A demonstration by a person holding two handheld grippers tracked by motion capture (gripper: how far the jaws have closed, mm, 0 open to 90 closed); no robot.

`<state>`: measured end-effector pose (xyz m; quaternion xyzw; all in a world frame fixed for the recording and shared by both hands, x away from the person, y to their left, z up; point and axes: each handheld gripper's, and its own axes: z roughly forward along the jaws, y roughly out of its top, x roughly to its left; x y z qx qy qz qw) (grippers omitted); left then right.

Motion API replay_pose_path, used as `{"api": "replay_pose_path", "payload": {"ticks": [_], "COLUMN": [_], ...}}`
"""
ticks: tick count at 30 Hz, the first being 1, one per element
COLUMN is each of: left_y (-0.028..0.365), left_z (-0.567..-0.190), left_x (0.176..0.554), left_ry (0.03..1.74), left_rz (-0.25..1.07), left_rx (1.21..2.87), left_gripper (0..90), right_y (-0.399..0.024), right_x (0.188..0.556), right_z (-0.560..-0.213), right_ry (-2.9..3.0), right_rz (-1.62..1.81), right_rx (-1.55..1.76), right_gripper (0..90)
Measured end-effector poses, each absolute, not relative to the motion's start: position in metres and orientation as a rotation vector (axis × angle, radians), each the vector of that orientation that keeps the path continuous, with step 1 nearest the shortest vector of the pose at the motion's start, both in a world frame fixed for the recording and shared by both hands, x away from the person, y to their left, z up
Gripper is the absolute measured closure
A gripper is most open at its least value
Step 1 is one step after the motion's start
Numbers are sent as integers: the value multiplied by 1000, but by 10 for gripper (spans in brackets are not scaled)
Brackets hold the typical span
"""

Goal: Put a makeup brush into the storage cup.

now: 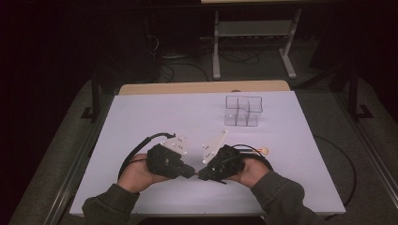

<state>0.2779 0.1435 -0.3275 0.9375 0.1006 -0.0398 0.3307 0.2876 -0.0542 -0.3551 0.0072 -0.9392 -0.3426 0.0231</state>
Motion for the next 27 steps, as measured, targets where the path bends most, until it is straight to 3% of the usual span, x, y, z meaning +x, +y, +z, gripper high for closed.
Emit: {"api": "replay_pose_path", "payload": {"ticks": [10, 27], "left_y": [161, 198], "left_z": [-328, -352], "left_x": [277, 266], "left_ry": [352, 461], "left_rz": [-59, 10], "left_rx": [2359, 2265], "left_gripper": [616, 503], "right_y": [-71, -106], "right_x": [298, 320], "right_z": [-358, -349], "right_ry": [-2864, -2847], "right_rz": [-1124, -1254], "right_rx": [-45, -230], "right_gripper": [826, 826]}}
